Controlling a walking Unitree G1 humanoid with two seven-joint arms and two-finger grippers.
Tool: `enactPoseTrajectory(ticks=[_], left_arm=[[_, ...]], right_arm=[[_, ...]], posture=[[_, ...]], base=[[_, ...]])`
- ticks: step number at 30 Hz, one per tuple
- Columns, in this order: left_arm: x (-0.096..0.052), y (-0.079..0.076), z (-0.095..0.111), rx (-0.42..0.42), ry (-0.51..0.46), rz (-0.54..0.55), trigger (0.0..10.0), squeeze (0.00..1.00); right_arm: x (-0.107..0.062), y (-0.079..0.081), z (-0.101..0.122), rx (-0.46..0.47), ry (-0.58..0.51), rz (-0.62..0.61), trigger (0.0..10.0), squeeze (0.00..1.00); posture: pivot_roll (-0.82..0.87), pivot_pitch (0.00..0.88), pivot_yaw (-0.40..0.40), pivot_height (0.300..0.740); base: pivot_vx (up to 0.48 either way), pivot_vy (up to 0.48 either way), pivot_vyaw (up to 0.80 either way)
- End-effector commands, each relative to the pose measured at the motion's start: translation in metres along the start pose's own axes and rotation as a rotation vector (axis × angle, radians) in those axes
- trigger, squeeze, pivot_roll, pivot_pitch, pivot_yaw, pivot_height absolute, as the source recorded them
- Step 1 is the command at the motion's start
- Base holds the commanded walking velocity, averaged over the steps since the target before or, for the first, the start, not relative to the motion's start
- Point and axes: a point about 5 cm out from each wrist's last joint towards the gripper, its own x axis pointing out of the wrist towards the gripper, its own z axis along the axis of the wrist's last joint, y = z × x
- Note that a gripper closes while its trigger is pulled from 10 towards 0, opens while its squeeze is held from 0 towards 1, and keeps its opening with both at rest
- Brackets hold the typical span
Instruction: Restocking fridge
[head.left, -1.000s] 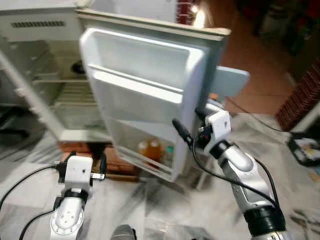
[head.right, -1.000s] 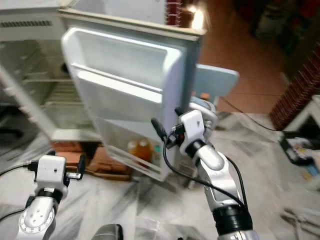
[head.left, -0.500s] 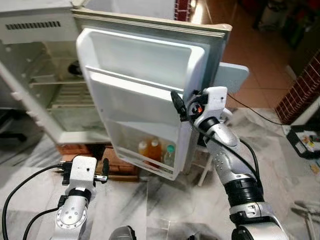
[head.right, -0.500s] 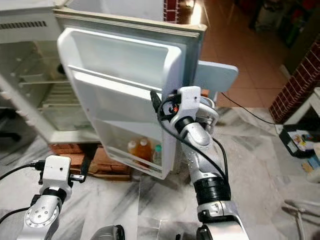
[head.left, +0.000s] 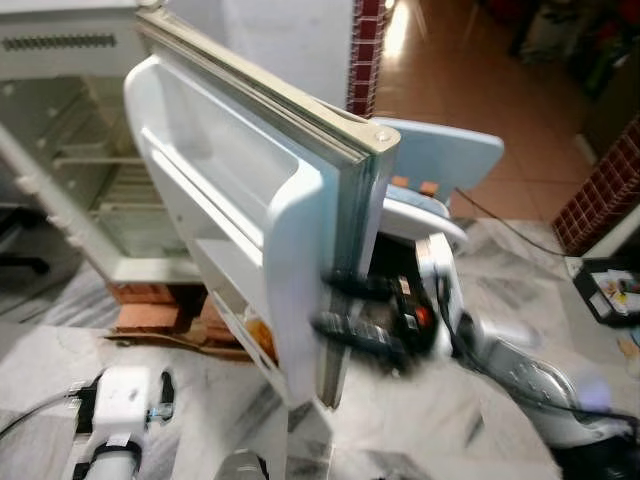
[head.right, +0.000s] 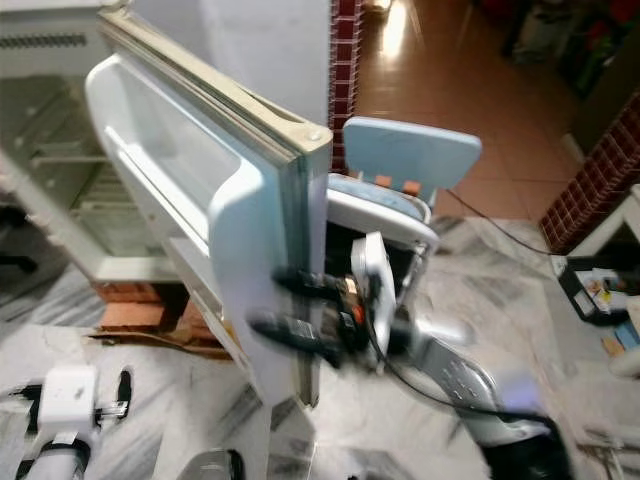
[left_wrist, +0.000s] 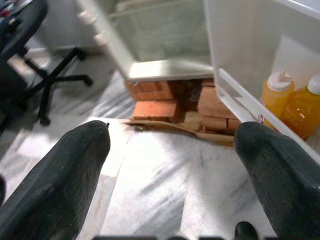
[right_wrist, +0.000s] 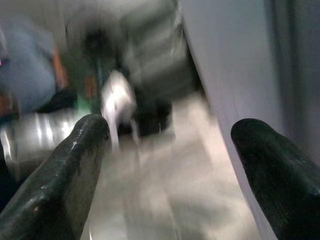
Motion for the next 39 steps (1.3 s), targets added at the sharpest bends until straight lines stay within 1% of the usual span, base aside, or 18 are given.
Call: enactPoseTrajectory(ticks=[1,2,5,6,9,13,14,16,18,23,24,27,28,30,32,33,36,39], left_arm=[[-0.002,0.002,0.001,-0.017,-0.029,0.018,10.0,0.0],[-0.004,0.002,0.002,-0.015,-0.059,0.025,10.0,0.0],[-0.007,0.001,0.007,0.015,-0.106,0.025,10.0,0.0],[-0.007,0.0,0.008,0.023,-0.116,0.024,10.0,0.0],[-0.008,0.0,0.01,0.039,-0.132,0.03,10.0,0.0],[-0.014,0.002,0.005,0.013,-0.132,0.072,10.0,0.0],[-0.014,0.002,0.005,0.013,-0.132,0.072,10.0,0.0],[-0.021,0.004,0.004,0.047,-0.163,0.086,10.0,0.0],[-0.024,0.001,0.006,0.1,-0.205,0.063,10.0,0.0],[-0.023,-0.005,0.015,0.165,-0.277,0.017,10.0,0.0],[-0.021,-0.01,0.021,0.214,-0.327,-0.026,10.0,0.0],[-0.016,-0.011,0.023,0.201,-0.327,-0.043,10.0,0.0],[-0.013,-0.008,0.023,0.192,-0.315,-0.026,10.0,0.0],[-0.005,0.006,0.02,0.168,-0.278,0.071,10.0,0.0],[-0.002,0.016,0.017,0.142,-0.248,0.134,10.0,0.0],[-0.002,0.029,0.011,0.14,-0.21,0.211,10.0,0.0],[-0.008,0.05,0.002,0.148,-0.17,0.313,10.0,0.0],[-0.016,0.059,-0.006,0.172,-0.135,0.37,10.0,0.0]], right_arm=[[-0.005,0.0,-0.016,-0.04,0.115,0.036,10.0,0.0],[-0.013,-0.005,-0.029,-0.061,0.223,0.014,10.0,0.0],[-0.022,-0.011,-0.04,-0.104,0.336,-0.01,10.0,0.0],[-0.024,-0.019,-0.043,-0.128,0.376,-0.05,10.0,0.0],[-0.023,-0.05,-0.042,-0.219,0.435,-0.284,10.0,0.0],[-0.014,-0.082,-0.021,-0.321,0.339,-0.559,10.0,0.0],[-0.014,-0.082,-0.021,-0.321,0.339,-0.559,10.0,0.0],[-0.008,-0.09,-0.013,-0.321,0.274,-0.623,10.0,0.0],[0.0,-0.097,-0.006,-0.368,0.22,-0.685,10.0,0.0],[0.01,-0.101,-0.009,-0.374,0.219,-0.717,10.0,0.0],[0.015,-0.102,-0.011,-0.381,0.221,-0.716,10.0,0.0],[0.02,-0.102,-0.013,-0.385,0.217,-0.71,10.0,0.0],[0.021,-0.102,-0.013,-0.386,0.215,-0.708,10.0,0.0],[0.023,-0.102,-0.013,-0.387,0.21,-0.707,10.0,0.0],[0.023,-0.102,-0.014,-0.388,0.208,-0.707,10.0,0.0],[0.024,-0.102,-0.015,-0.388,0.205,-0.706,10.0,0.0],[0.024,-0.102,-0.018,-0.387,0.206,-0.704,10.0,0.0],[0.024,-0.103,-0.021,-0.386,0.212,-0.706,10.0,0.0]], posture=[[0.07,0.068,0.002,0.74],[0.08,0.07,-0.003,0.74],[0.08,0.07,-0.003,0.74],[0.09,0.071,-0.002,0.74],[0.09,0.071,-0.001,0.74],[0.09,0.073,-0.004,0.74],[0.09,0.073,-0.004,0.74],[0.1,0.075,-0.008,0.74],[0.1,0.074,-0.014,0.74],[0.11,0.072,-0.02,0.74],[0.11,0.072,-0.02,0.74],[0.11,0.071,-0.02,0.74],[0.11,0.07,-0.02,0.74],[0.11,0.07,-0.02,0.74],[0.11,0.07,-0.02,0.74],[0.11,0.068,-0.02,0.74],[0.11,0.069,-0.02,0.74],[0.12,0.071,-0.02,0.74]], base=[[0.0,0.0,0.0],[0.0,0.0,0.0],[0.0,0.0,0.0],[0.0,0.0,0.0],[0.0,0.0,0.0],[0.0,0.0,0.0],[0.0,0.0,0.0],[0.0,0.0,0.0],[0.0,0.0,0.0],[0.0,0.0,0.0],[0.0,0.0,0.0],[0.0,0.0,0.0],[0.0,0.0,0.0],[0.0,0.0,0.0],[0.0,0.0,0.0],[0.0,0.0,0.0],[0.0,0.0,0.0],[0.0,0.0,0.0]])
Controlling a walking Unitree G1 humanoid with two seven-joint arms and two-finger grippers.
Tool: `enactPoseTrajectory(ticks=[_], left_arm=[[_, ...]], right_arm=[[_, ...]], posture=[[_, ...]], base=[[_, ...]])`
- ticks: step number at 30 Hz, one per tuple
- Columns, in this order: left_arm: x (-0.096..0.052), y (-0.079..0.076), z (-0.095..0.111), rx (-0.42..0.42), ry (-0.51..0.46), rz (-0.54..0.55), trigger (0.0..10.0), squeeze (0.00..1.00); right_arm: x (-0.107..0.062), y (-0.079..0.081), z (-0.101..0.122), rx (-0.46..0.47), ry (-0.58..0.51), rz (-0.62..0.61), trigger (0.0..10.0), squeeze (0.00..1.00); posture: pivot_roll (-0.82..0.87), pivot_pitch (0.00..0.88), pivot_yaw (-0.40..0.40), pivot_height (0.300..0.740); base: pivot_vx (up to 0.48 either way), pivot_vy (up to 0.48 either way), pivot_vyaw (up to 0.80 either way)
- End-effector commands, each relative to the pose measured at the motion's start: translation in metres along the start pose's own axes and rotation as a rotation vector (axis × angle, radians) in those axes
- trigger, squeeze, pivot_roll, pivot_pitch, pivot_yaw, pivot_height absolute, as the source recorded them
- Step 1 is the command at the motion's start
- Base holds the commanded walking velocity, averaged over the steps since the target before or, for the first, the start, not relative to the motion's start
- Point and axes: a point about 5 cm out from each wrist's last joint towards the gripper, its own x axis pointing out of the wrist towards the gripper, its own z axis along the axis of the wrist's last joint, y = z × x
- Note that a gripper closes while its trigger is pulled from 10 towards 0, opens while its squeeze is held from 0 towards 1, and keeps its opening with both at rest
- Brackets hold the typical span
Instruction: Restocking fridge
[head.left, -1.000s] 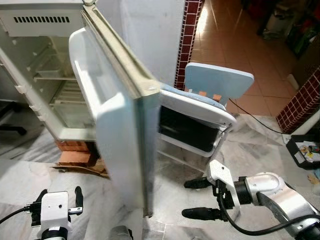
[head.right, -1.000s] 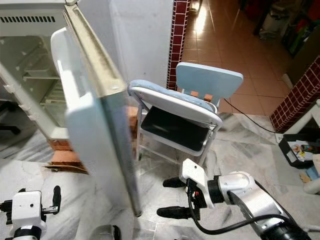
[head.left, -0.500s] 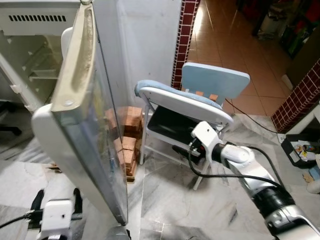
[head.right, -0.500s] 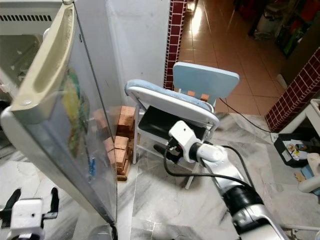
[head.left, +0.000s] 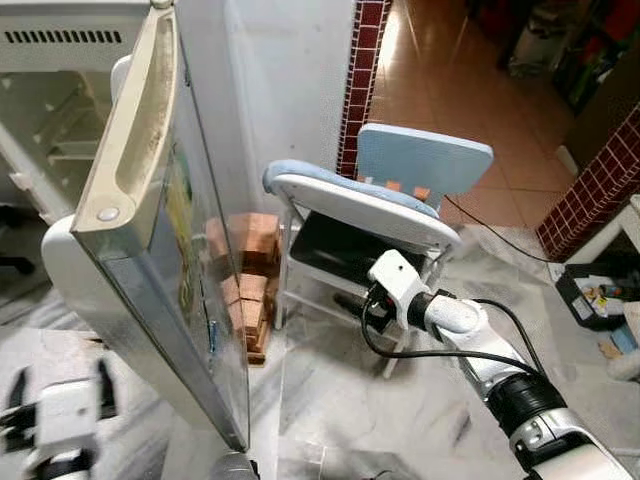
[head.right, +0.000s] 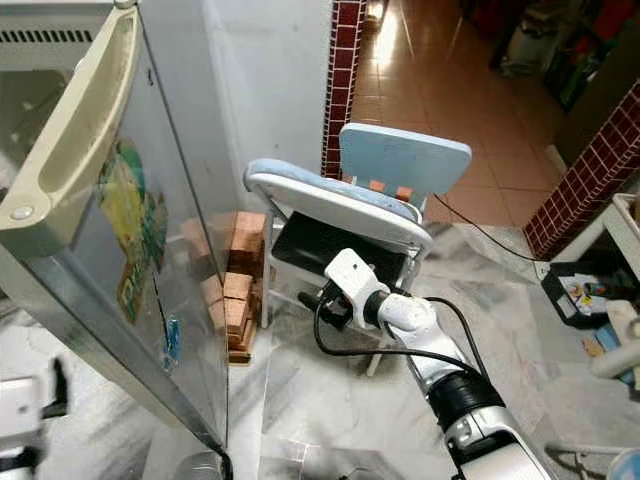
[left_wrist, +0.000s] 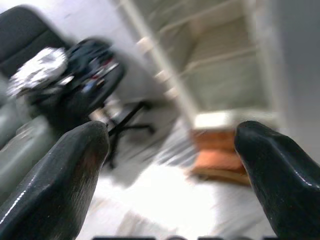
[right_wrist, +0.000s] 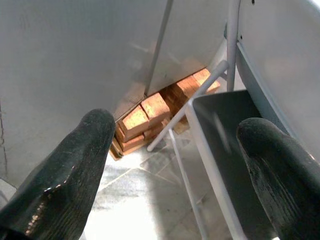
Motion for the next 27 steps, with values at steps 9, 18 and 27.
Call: enactPoseTrajectory(ticks=[9,18,27], left_arm=[[-0.002,-0.02,0.02,0.041,-0.131,-0.082,10.0,0.0],[0.004,-0.034,0.03,0.003,-0.165,-0.152,10.0,0.0],[0.009,-0.037,0.033,0.006,-0.173,-0.16,10.0,0.0]], right_arm=[[0.007,0.001,0.002,-0.017,-0.016,-0.01,10.0,0.0],[0.007,-0.001,0.001,0.034,-0.042,-0.098,10.0,0.0],[0.005,0.004,-0.004,0.055,-0.052,-0.132,10.0,0.0]], posture=[[0.12,0.067,-0.024,0.74],[0.11,0.059,-0.017,0.74],[0.1,0.057,-0.012,0.74]], base=[[0.0,0.0,0.0],[-0.059,0.0,0.0],[-0.056,0.0,0.0]])
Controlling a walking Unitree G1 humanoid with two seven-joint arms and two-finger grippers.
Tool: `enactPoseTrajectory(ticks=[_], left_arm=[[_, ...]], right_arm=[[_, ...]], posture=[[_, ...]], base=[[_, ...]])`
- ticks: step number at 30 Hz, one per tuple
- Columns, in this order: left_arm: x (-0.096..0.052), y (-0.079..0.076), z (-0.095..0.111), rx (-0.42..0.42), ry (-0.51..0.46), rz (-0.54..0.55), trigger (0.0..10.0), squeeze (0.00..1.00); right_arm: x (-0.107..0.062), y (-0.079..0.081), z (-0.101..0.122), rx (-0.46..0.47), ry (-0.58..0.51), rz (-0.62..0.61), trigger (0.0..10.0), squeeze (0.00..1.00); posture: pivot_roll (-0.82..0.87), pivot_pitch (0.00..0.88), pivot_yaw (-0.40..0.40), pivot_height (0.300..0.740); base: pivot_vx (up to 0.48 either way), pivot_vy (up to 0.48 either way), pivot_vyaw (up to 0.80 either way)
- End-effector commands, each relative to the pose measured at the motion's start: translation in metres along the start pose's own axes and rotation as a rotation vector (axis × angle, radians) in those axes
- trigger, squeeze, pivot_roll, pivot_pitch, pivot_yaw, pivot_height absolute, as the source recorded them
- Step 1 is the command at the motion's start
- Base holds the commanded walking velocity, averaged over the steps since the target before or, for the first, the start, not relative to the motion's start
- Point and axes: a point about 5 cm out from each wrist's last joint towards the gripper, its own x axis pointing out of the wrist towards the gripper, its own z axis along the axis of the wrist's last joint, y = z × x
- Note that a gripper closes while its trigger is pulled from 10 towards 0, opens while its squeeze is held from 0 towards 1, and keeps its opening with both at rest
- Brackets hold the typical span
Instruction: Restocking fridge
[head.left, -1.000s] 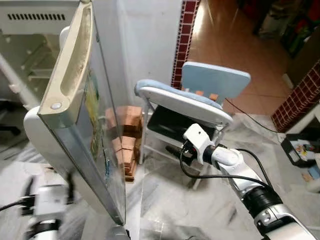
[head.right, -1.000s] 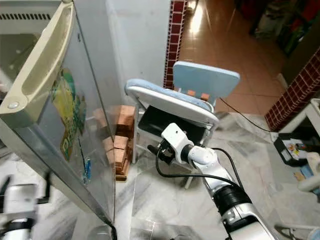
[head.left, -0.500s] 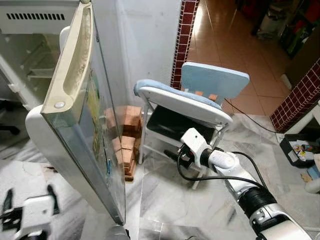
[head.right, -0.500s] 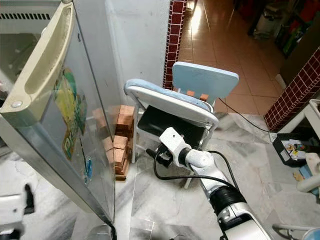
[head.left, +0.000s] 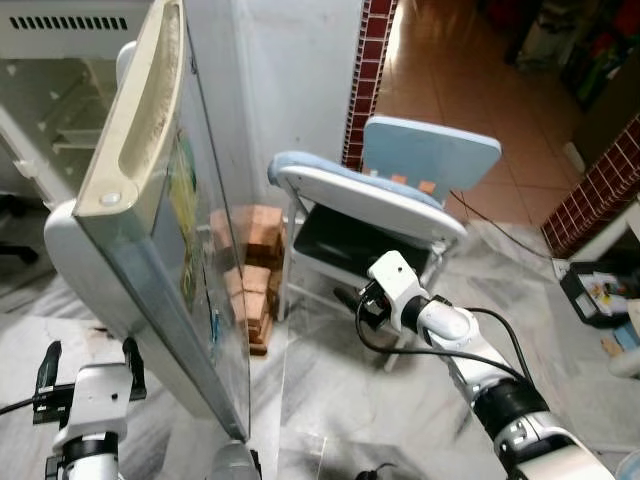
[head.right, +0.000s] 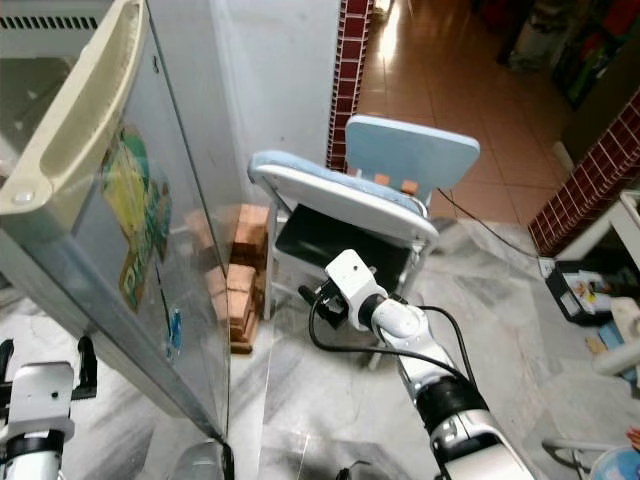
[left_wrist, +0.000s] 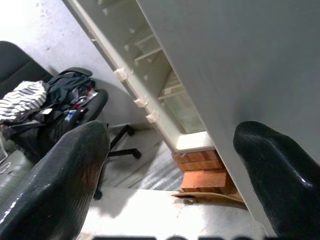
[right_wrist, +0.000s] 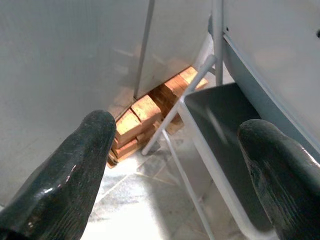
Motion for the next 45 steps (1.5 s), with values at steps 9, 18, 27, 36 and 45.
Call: enactPoseTrajectory(ticks=[9,18,27,36,45], left_arm=[[0.0,-0.002,-0.002,0.004,0.013,-0.028,10.0,0.0],[0.011,0.0,0.004,0.01,-0.015,-0.031,10.0,0.0],[0.018,0.0,0.004,0.007,-0.011,-0.038,10.0,0.0],[0.025,-0.001,0.008,0.0,-0.023,-0.032,10.0,0.0],[0.033,-0.001,0.01,-0.006,-0.032,-0.025,10.0,0.0]], right_arm=[[-0.001,-0.004,0.003,-0.002,-0.02,-0.042,10.0,0.0],[-0.001,0.0,-0.002,0.016,-0.013,-0.053,10.0,0.0],[-0.003,0.007,-0.01,0.043,0.004,-0.063,10.0,0.0],[-0.003,0.004,-0.006,0.043,-0.011,-0.082,10.0,0.0],[-0.005,0.002,0.0,0.113,-0.075,-0.189,10.0,0.0]], posture=[[0.09,0.063,-0.008,0.74],[0.08,0.063,0.001,0.74],[0.06,0.068,0.01,0.74],[0.05,0.065,0.016,0.74],[0.04,0.068,0.01,0.74]], base=[[0.0,0.0,0.0],[-0.115,0.0,0.0],[-0.17,0.0,0.0],[-0.317,0.0,0.0],[-0.298,0.0,0.0]])
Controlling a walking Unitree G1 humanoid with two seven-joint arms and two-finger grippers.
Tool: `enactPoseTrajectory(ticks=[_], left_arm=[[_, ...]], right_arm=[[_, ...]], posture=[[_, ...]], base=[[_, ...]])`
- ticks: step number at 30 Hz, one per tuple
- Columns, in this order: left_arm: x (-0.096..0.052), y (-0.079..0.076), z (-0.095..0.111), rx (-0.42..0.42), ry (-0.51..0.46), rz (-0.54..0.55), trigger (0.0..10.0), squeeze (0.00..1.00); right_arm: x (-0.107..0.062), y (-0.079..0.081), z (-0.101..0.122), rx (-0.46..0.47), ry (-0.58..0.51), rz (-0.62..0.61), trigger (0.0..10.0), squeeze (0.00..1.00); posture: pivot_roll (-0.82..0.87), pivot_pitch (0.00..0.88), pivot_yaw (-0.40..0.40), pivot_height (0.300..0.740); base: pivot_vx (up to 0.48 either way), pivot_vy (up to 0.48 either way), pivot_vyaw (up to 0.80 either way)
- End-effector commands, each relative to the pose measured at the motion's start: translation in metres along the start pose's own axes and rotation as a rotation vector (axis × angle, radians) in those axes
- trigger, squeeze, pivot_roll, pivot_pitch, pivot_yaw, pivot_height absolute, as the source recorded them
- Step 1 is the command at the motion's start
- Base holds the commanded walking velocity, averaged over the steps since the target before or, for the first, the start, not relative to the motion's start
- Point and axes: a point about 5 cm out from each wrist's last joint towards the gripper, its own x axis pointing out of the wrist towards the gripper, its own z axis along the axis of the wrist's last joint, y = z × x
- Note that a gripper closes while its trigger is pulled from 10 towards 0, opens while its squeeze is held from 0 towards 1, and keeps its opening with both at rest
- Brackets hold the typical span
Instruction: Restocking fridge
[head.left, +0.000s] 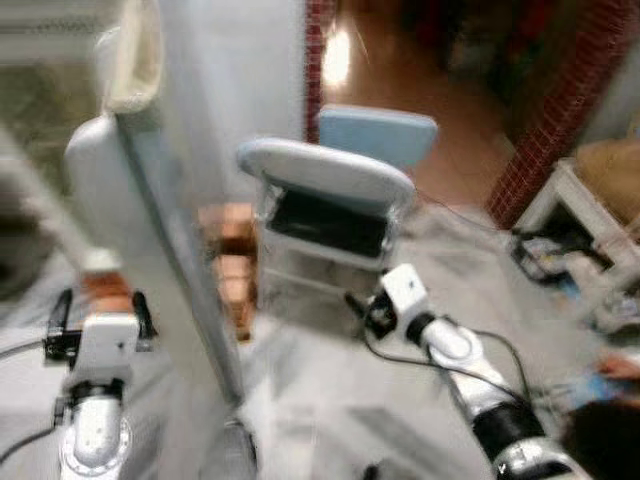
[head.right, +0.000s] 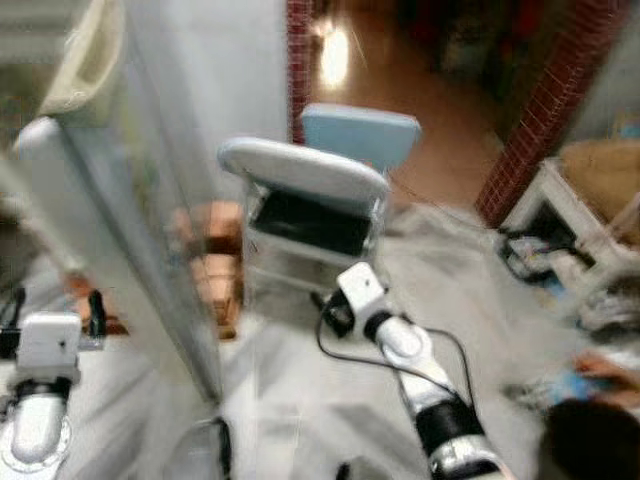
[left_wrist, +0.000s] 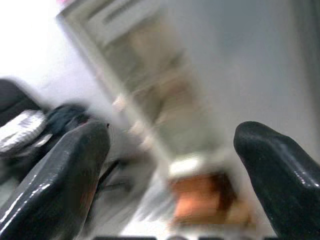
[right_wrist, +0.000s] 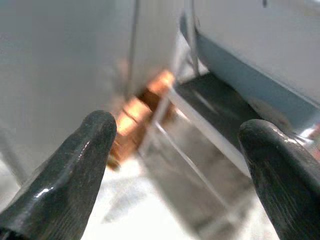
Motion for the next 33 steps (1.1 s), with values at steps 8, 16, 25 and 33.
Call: enactPoseTrajectory(ticks=[8,16,25,33], left_arm=[[0.023,0.002,0.018,-0.054,-0.064,-0.033,10.0,0.0],[0.034,0.0,0.03,-0.144,-0.067,-0.114,10.0,0.0],[0.036,0.001,0.033,-0.171,-0.067,-0.113,10.0,0.0],[0.036,-0.002,0.034,-0.188,-0.071,-0.123,10.0,0.0]], right_arm=[[-0.003,-0.002,0.003,0.052,-0.023,-0.055,10.0,0.0],[-0.005,-0.006,0.002,0.099,-0.015,-0.102,10.0,0.0],[-0.006,-0.006,0.004,0.111,-0.022,-0.165,10.0,0.0],[-0.006,-0.008,0.005,0.121,-0.022,-0.186,10.0,0.0]], posture=[[0.04,0.069,0.014,0.74],[0.04,0.072,0.014,0.74],[0.04,0.065,0.014,0.74],[0.03,0.068,0.015,0.74]], base=[[-0.061,0.0,0.0],[0.0,0.034,0.0],[0.0,0.48,0.0],[0.0,0.445,0.0]])
